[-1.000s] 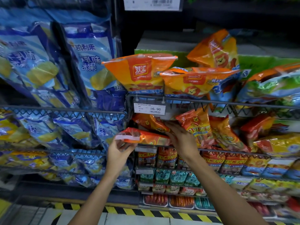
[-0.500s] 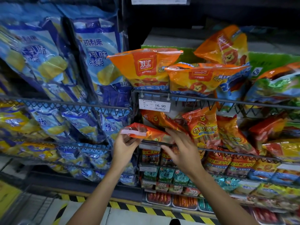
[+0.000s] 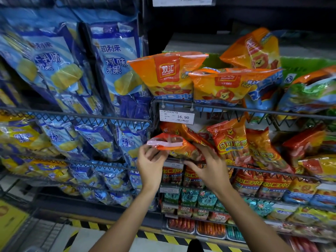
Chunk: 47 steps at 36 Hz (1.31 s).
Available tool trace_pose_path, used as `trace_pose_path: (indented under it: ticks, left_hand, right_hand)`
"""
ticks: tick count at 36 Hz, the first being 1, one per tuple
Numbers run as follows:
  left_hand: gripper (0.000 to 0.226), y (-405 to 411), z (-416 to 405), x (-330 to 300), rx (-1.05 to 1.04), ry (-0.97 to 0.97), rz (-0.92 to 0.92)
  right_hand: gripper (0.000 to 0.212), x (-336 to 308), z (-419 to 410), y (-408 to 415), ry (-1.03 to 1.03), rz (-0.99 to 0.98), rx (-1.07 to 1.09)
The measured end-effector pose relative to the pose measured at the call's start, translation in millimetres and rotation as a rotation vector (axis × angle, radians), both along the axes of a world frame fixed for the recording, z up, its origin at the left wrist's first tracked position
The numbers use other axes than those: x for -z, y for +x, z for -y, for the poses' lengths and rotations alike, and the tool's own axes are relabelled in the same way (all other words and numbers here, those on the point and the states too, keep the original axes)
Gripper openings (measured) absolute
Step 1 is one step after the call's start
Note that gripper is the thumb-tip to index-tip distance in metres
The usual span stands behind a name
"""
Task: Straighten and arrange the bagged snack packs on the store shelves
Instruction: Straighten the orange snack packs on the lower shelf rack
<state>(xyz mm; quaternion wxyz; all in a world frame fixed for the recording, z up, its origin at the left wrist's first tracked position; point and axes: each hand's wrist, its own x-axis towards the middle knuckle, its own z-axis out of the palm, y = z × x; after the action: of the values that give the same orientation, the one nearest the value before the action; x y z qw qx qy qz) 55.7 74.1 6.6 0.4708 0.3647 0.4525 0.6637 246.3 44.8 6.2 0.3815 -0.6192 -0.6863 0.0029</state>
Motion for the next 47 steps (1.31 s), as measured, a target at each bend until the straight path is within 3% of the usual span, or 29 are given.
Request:
trace_pose_path:
  ticks: [4, 6, 12, 15, 23, 29, 38, 47]
  left_hand:
    - [0.031, 11.0, 2.8, 0.6, 0.025, 0.075, -0.026]
    - [0.038, 15.0, 2.4, -1.3, 0.116, 0.097, -0.024]
    - [0.058, 14.9, -13.6, 6.1, 0.337, 0.149, -0.427]
    - [0.058, 13.5, -17.9, 5.7, 0.346, 0.135, -0.419]
    - [0.055, 13.3, -16.2, -9.8, 0.192, 0.183, -0.477]
    - [0.050, 14.6, -9.8, -0.4, 0.022, 0.148, -0.387]
    - [0.055, 8.8, -13.3, -3.9, 0.005, 0.161, -0.380]
    - [0.046, -1.5, -11.8, 10.3, -0.028, 0.113, -0.656]
  right_hand:
    - [0.057, -0.6, -2.6, 3.5, 0.012, -0.098, 0.027]
    - [0.059, 2.9, -3.3, 10.3, -0.014, -0.129, 0.032]
    - [0.056, 11.7, -3.8, 18.4, -0.046, -0.221, 0.028]
    - [0.051, 10.6, -3.9, 17.0, -0.060, -0.247, 0.032]
    - [0.039, 10.7, -10.4, 2.4, -0.055, -0.462, 0.040]
    - [0.033, 8.5, -14.9, -11.6, -0.057, -0.557, 0.054]
    - [0.030, 8.0, -20.8, -22.3, 0.000, -0.601, 0.028]
    - [0.030, 25.1, -16.9, -28.2, -0.058, -0.517, 0.036]
